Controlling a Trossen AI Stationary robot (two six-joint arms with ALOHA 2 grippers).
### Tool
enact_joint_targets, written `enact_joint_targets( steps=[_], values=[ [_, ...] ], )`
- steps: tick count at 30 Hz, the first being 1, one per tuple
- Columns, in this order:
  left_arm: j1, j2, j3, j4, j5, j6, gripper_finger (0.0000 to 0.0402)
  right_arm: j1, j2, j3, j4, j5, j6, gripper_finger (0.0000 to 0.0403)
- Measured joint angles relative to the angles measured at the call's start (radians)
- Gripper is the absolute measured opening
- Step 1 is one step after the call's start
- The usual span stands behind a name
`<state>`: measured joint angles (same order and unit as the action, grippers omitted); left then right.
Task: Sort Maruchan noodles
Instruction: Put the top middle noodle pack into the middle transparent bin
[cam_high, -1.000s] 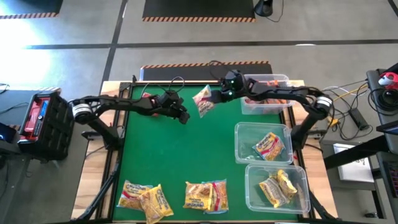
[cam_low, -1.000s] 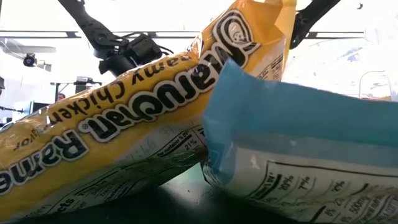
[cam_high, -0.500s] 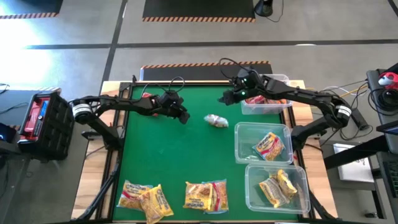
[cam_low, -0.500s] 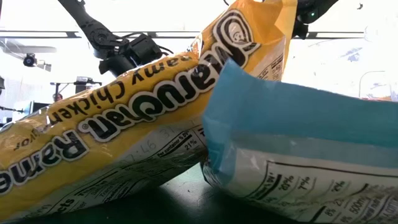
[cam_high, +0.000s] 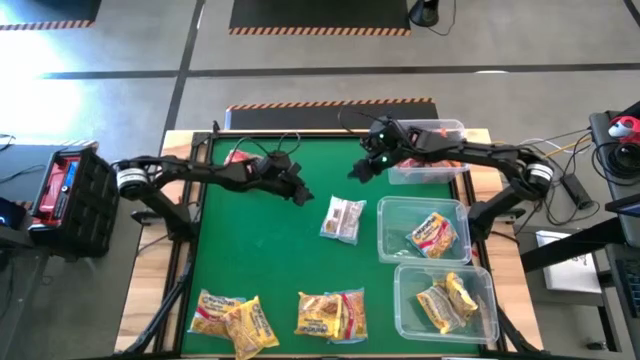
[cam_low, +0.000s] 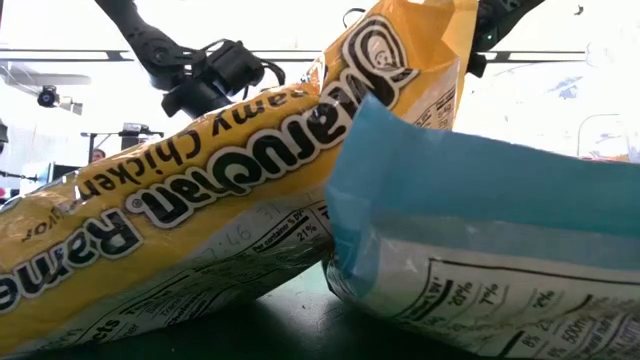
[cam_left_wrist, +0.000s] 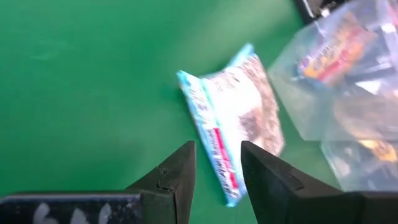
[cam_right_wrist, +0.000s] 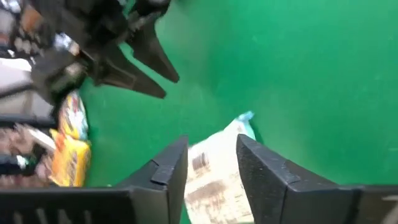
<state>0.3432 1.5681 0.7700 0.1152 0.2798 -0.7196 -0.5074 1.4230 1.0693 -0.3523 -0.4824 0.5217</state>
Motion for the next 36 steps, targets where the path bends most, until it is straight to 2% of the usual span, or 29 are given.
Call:
enact_joint_targets(
  steps=[5, 13, 22, 26, 36],
  values=[
    [-0.061, 0.007, 0.0, 0.085, 0.0, -0.005, 0.0111, 0.008, 0.0, -0.001, -0.012, 0.001, -0.046, 0.0143],
    [-0.122, 0.14, 0.007, 0.228, 0.0, -0.142, 0.0111, 0.012, 0.0, 0.001, -0.035, 0.003, -0.065, 0.0122],
    [-0.195, 0.251, 0.117, 0.231, 0.019, -0.18, 0.0111, 0.02, 0.0, 0.006, -0.081, 0.002, -0.094, 0.0125],
    [-0.224, 0.297, 0.177, 0.183, 0.023, -0.183, 0.0111, 0.02, 0.0, 0.006, -0.086, 0.004, -0.116, 0.0124],
    [-0.211, 0.371, 0.248, 0.068, -0.035, -0.18, 0.0111, 0.019, 0.0, 0.005, -0.086, 0.014, -0.15, 0.0124]
  ],
)
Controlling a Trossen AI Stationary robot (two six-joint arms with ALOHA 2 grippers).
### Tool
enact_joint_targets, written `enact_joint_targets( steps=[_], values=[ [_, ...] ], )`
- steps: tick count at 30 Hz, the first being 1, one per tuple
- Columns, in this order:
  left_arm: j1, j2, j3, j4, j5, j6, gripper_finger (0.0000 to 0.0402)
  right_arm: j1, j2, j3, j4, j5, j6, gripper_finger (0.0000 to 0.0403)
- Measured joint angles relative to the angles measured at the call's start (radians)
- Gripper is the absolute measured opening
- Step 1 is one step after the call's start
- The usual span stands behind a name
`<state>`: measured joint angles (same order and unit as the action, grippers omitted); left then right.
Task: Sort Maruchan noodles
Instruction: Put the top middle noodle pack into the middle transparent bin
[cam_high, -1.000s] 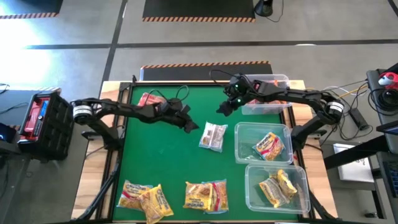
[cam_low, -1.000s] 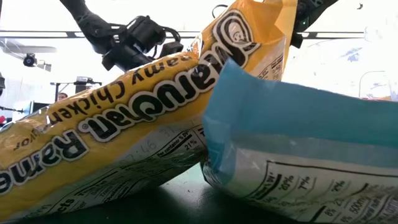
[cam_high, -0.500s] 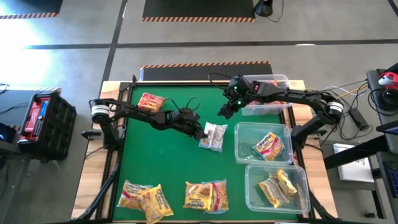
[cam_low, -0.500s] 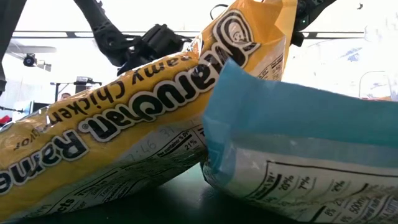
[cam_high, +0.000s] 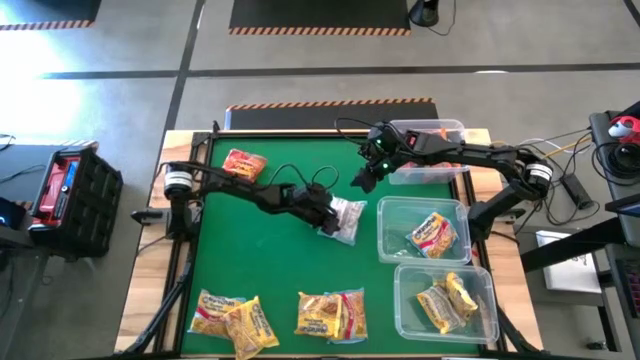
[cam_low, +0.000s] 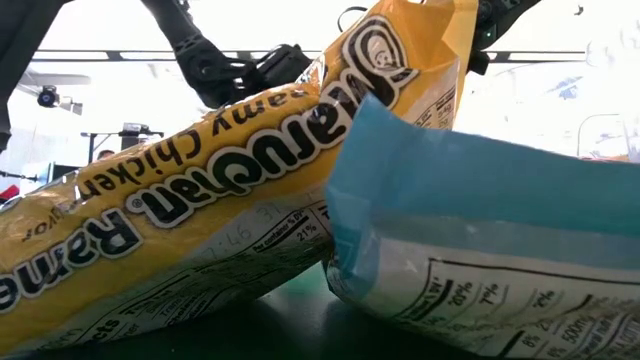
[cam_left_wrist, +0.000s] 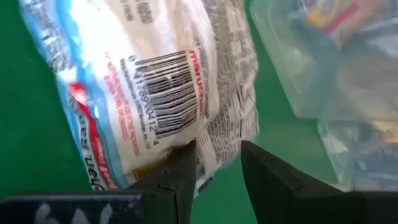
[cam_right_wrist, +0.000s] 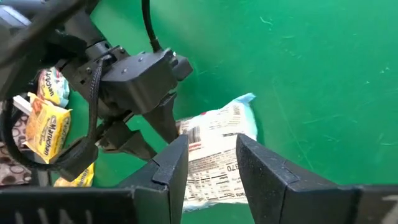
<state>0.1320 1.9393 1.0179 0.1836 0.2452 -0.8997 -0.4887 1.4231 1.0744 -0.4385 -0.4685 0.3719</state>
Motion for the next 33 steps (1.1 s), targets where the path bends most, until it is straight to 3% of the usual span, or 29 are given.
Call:
enact_joint_targets(
  steps=[9, 16, 21, 28, 33],
  values=[
    [0.092, 0.02, 0.062, -0.032, -0.108, 0.115, 0.0111, -0.001, 0.0, 0.0, 0.003, 0.136, -0.082, 0.0123],
    [0.194, 0.02, 0.144, -0.246, -0.109, 0.234, 0.0111, -0.001, 0.0, 0.0, 0.009, 0.141, -0.032, 0.0132],
    [0.216, 0.018, 0.181, -0.398, -0.056, 0.334, 0.0111, 0.0, 0.0, 0.016, -0.014, 0.037, 0.011, 0.0134],
    [0.218, -0.024, 0.214, -0.43, -0.002, 0.413, 0.0111, 0.003, 0.003, 0.083, -0.005, 0.032, -0.016, 0.0134],
    [0.215, -0.041, 0.212, -0.379, 0.135, 0.436, 0.0111, 0.002, 0.025, 0.091, -0.013, 0.136, -0.094, 0.0134]
  ],
)
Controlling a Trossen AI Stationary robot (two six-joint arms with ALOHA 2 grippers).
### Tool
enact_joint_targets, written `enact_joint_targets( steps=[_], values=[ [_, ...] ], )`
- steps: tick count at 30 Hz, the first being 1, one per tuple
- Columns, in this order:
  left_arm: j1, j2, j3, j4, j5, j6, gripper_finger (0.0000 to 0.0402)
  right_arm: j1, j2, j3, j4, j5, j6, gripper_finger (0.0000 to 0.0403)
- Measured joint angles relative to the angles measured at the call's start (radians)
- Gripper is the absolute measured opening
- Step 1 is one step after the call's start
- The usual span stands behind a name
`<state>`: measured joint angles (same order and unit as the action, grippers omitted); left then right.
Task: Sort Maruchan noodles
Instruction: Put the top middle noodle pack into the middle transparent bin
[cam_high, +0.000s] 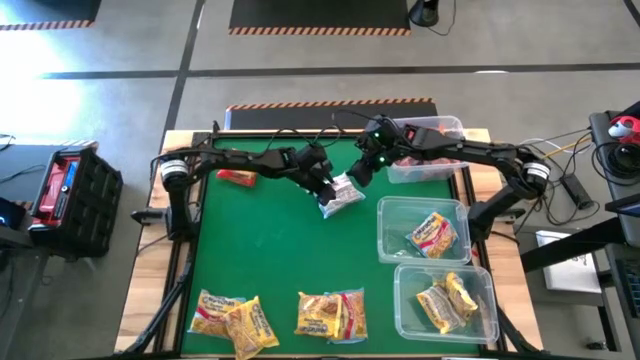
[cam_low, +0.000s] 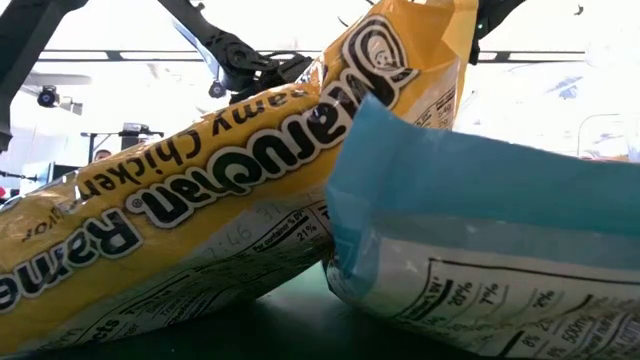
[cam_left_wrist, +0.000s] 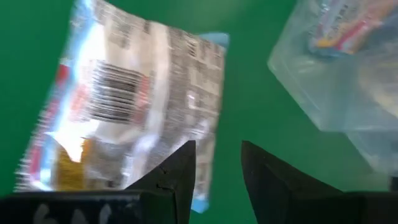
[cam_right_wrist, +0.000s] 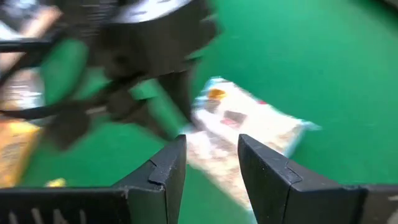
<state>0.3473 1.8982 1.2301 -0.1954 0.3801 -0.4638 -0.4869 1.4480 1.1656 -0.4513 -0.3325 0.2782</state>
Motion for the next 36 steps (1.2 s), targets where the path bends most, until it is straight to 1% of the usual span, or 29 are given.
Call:
enact_joint_targets(
  steps=[8, 11, 14, 18, 20, 23, 29, 36],
  values=[
    [-0.006, 0.03, -0.013, -0.001, 0.054, -0.027, 0.0111, 0.003, 0.07, 0.002, 0.014, 0.157, -0.224, 0.0134],
    [-0.002, 0.03, -0.015, -0.043, 0.055, -0.014, 0.0111, 0.002, 0.101, 0.007, 0.014, 0.162, -0.271, 0.0131],
    [0.007, 0.031, -0.016, -0.06, 0.04, 0.013, 0.0111, 0.002, 0.133, 0.016, 0.012, 0.16, -0.248, 0.0128],
    [0.028, 0.034, -0.016, -0.068, -0.029, 0.033, 0.0111, 0.002, 0.184, 0.047, -0.011, 0.114, -0.164, 0.0134],
    [0.04, 0.039, -0.016, -0.067, -0.038, 0.037, 0.0111, 0.002, 0.212, 0.068, -0.032, 0.091, -0.143, 0.0141],
    [0.05, 0.06, -0.016, -0.067, -0.092, 0.037, 0.0111, 0.002, 0.255, 0.109, -0.086, 0.088, -0.118, 0.0157],
    [0.056, 0.091, -0.013, -0.071, -0.099, 0.032, 0.0111, 0.002, 0.325, 0.203, -0.229, 0.097, -0.11, 0.0186],
    [0.063, 0.093, -0.011, -0.204, -0.207, 0.095, 0.0111, 0.002, 0.359, 0.231, -0.257, 0.095, -0.062, 0.0199]
  ],
)
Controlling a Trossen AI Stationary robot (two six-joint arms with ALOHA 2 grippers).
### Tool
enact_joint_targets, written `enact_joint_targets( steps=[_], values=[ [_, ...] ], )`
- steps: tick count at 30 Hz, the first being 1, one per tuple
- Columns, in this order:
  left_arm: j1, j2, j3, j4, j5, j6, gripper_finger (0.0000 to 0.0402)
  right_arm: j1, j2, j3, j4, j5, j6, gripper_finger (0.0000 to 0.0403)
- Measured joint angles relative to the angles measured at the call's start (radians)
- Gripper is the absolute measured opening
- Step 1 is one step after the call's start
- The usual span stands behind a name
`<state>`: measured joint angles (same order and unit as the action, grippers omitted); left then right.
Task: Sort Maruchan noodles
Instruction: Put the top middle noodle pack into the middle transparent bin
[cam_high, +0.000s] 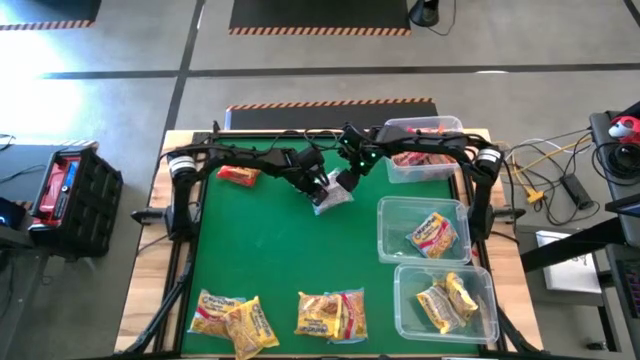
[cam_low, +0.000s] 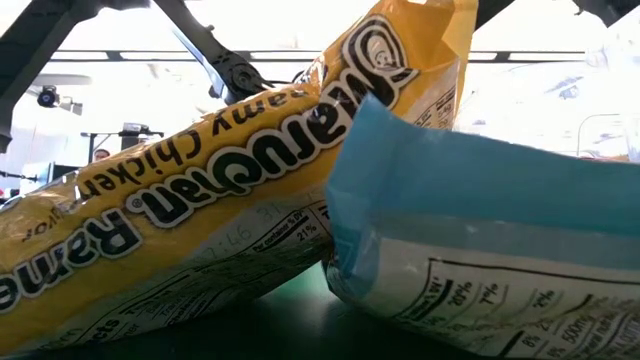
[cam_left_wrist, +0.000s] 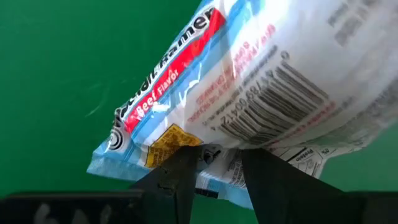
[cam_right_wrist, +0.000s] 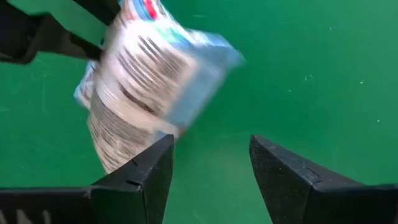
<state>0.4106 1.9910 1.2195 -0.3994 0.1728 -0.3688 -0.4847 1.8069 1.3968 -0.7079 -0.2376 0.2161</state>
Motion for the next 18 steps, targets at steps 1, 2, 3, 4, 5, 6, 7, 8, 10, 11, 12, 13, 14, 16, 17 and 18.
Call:
enact_joint_targets(
  steps=[1, 2, 3, 4, 5, 6, 7, 8, 10, 11, 12, 13, 14, 16, 17, 18],
  values=[
    [0.001, 0.0, 0.0, -0.008, -0.008, 0.008, 0.0111, 0.0, 0.003, 0.0, 0.005, -0.006, 0.003, 0.02],
    [0.001, 0.0, -0.001, -0.009, -0.011, 0.012, 0.0111, 0.0, 0.005, 0.0, 0.011, -0.019, 0.012, 0.0201],
    [0.001, 0.0, -0.002, -0.008, -0.013, 0.014, 0.011, 0.0, 0.007, -0.001, 0.014, -0.033, 0.02, 0.0203],
    [0.001, 0.001, -0.002, -0.007, -0.016, 0.014, 0.0108, 0.0, 0.011, -0.002, 0.017, -0.045, 0.023, 0.0204],
    [0.001, 0.001, -0.002, -0.007, -0.018, 0.014, 0.0105, 0.0, 0.016, -0.003, 0.021, -0.056, 0.024, 0.0205],
    [0.001, 0.001, -0.002, -0.006, -0.018, 0.014, 0.0103, 0.001, 0.02, -0.004, 0.026, -0.059, 0.03, 0.0206],
    [0.002, 0.002, -0.003, -0.006, -0.018, 0.014, 0.01, 0.002, 0.023, -0.004, 0.034, -0.062, 0.04, 0.0206],
    [0.002, 0.002, -0.003, -0.006, -0.019, 0.016, 0.0097, 0.002, 0.026, -0.005, 0.041, -0.073, 0.052, 0.0206],
    [0.002, 0.002, -0.004, -0.005, -0.022, 0.016, 0.009, 0.002, 0.033, -0.005, 0.058, -0.106, 0.058, 0.0206],
    [0.002, 0.003, -0.006, -0.005, -0.025, 0.017, 0.0087, 0.002, 0.036, -0.005, 0.065, -0.122, 0.062, 0.0206],
    [0.002, 0.003, -0.008, -0.004, -0.028, 0.017, 0.0085, 0.003, 0.038, -0.005, 0.071, -0.139, 0.063, 0.0206],
    [0.002, 0.003, -0.009, -0.004, -0.031, 0.017, 0.0082, 0.005, 0.039, -0.005, 0.078, -0.15, 0.062, 0.0206],
    [0.003, 0.002, -0.011, -0.004, -0.033, 0.017, 0.008, 0.007, 0.04, -0.005, 0.085, -0.158, 0.063, 0.0206],
    [0.003, 0.002, -0.016, -0.003, -0.034, 0.016, 0.0077, 0.009, 0.04, -0.005, 0.095, -0.165, 0.062, 0.0206],
    [0.003, 0.002, -0.018, -0.003, -0.034, 0.014, 0.0076, 0.009, 0.04, -0.005, 0.097, -0.167, 0.062, 0.0206],
    [0.003, 0.002, -0.021, 0.0, -0.034, 0.011, 0.0075, 0.009, 0.04, -0.005, 0.097, -0.171, 0.062, 0.0206]
  ],
)
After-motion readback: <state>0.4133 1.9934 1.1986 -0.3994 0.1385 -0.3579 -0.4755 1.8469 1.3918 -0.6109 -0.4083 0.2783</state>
